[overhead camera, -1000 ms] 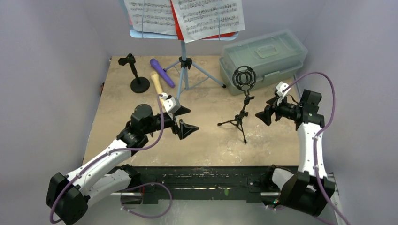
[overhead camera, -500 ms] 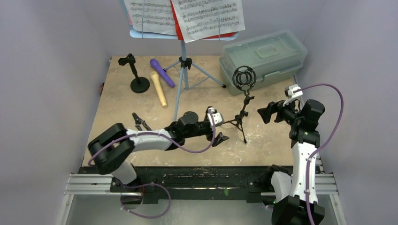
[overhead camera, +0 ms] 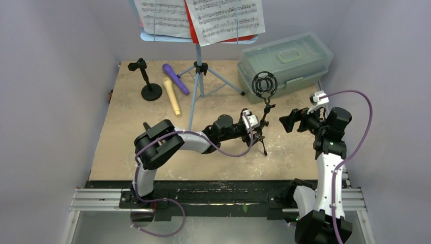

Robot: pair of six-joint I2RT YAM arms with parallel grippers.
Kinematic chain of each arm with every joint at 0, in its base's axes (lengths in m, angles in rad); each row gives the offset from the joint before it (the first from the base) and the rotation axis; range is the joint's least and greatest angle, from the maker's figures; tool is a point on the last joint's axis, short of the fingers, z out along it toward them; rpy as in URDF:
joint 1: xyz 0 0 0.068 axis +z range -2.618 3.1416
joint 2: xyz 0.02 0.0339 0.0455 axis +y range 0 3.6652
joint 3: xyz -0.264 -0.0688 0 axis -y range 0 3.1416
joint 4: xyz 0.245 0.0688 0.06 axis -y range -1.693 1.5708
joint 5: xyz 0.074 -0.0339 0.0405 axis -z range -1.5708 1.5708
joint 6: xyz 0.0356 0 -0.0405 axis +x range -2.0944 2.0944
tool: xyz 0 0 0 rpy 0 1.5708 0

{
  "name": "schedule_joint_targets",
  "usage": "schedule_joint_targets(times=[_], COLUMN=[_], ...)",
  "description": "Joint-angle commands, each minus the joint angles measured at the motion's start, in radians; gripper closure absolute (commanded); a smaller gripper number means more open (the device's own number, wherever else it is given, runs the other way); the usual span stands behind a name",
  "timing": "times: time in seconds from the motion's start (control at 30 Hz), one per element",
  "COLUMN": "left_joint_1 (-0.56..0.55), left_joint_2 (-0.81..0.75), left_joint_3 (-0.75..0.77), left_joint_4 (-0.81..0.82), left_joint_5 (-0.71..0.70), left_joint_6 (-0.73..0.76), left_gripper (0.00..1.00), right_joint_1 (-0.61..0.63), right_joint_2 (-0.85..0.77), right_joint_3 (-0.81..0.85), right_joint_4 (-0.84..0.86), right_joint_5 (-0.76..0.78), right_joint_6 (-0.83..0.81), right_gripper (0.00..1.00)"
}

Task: Pack up the instrument practice props
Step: Pick up the microphone stand at the center of the board.

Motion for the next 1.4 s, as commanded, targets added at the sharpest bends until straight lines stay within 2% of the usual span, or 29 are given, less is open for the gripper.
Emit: schedule_joint_targets(times=[0.0, 0.2, 0.5, 0.83, 1.37], left_joint_1=[0.0, 0.006, 0.008, 0.01, 0.009], left_joint_2=[0.052, 0.085, 0.076, 0.081, 0.089], left_joint_3=[0.082, 0.098, 0.083, 0.094, 0.098], left_joint_4=[0.07, 0.084, 0.128, 0.123, 0.158], left_joint_5=[0.037, 0.02, -0.016, -0.01, -0.025], left_joint_6=[-0.032, -0.076, -0.086, -0.089, -0.08], left_gripper=[0.22, 0.35, 0.43, 0.57, 0.58], right_joint_1=[-0.004, -0.004, -0.004, -0.004, -0.004], right_joint_2=[-0.003, -0.001, 0.001, 0.002, 0.004], right_joint_3=[0.005, 0.003, 0.002, -0.002, -0.002], right_joint_4=[0.032, 0.034, 0.037, 0.04, 0.039], right_joint_5=[-0.001, 0.0, 0.0, 0.003, 0.0], right_joint_6=[0.014, 0.015, 0.011, 0.01, 0.007], right_gripper=[0.04, 0.04, 0.04, 0.04, 0.04])
